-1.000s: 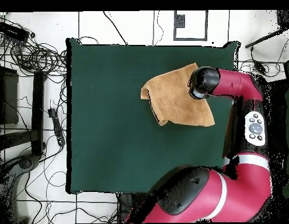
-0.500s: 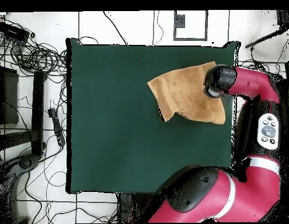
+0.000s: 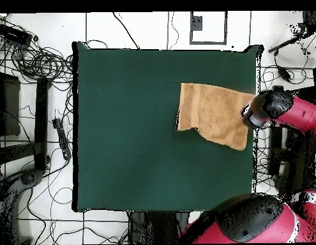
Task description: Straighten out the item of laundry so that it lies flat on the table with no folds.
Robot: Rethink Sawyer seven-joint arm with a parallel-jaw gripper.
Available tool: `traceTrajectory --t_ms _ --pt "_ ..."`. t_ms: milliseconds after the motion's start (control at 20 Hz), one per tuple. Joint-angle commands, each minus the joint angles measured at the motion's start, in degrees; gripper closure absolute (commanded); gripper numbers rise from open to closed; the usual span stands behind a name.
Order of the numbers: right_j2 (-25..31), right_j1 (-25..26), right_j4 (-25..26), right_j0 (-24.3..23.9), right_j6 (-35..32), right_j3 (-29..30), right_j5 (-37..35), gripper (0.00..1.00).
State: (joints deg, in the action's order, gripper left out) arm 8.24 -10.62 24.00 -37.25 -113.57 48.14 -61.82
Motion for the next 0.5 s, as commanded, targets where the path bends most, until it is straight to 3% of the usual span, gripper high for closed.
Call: traceTrajectory --t_ms 50,150,350,500 --pt "1.20 -3.61 4.47 0.98 10.03 14.25 11.81 1.00" --pt "2.57 -2.47 6.24 0.45 9.95 12.58 18.59 1.00" --pt "4.97 0.88 7.51 -0.22 12.57 7.66 20.85 1.00" --pt "6.66 1.78 8.22 -1.38 13.40 6.88 26.53 1.00"
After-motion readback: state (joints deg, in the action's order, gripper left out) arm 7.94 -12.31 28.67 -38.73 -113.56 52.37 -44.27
